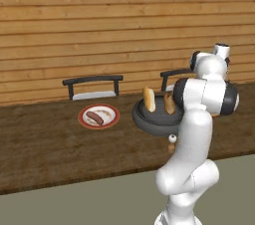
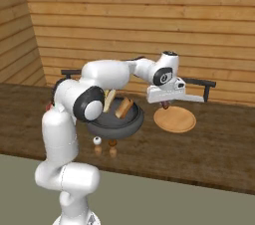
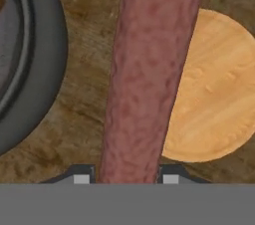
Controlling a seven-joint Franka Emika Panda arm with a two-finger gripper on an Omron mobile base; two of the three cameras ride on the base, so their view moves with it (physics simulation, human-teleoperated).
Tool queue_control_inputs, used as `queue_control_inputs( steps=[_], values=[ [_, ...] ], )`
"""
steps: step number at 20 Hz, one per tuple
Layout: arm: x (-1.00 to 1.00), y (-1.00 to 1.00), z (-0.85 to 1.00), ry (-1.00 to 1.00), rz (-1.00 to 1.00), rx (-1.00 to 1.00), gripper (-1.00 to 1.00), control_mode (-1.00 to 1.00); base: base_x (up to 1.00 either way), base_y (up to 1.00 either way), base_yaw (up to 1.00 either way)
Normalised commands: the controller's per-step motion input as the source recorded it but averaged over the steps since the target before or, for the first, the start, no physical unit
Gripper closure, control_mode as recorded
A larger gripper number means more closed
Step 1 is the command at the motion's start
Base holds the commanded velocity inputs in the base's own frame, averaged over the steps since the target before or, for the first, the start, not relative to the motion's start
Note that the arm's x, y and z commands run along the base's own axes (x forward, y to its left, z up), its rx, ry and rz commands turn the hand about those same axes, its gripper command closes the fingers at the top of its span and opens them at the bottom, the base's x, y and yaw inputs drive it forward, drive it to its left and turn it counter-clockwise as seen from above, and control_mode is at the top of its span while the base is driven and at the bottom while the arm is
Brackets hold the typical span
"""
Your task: Place one bun and one sausage from the bowl on each plate.
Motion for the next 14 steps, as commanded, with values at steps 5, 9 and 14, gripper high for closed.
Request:
queue_control_inputs(
  steps=[5,9,14],
  values=[
    [0.46,-0.22,-0.49,0.04,0.23,0.04,1.00,-1.00,0.00,0.00,0.00],
    [0.03,-0.51,-0.52,0.09,0.12,0.02,1.00,-1.00,0.00,0.00,0.00],
    [0.03,-0.21,-0.39,0.07,0.02,0.00,1.00,-1.00,0.00,0.00,0.00]
  ],
)
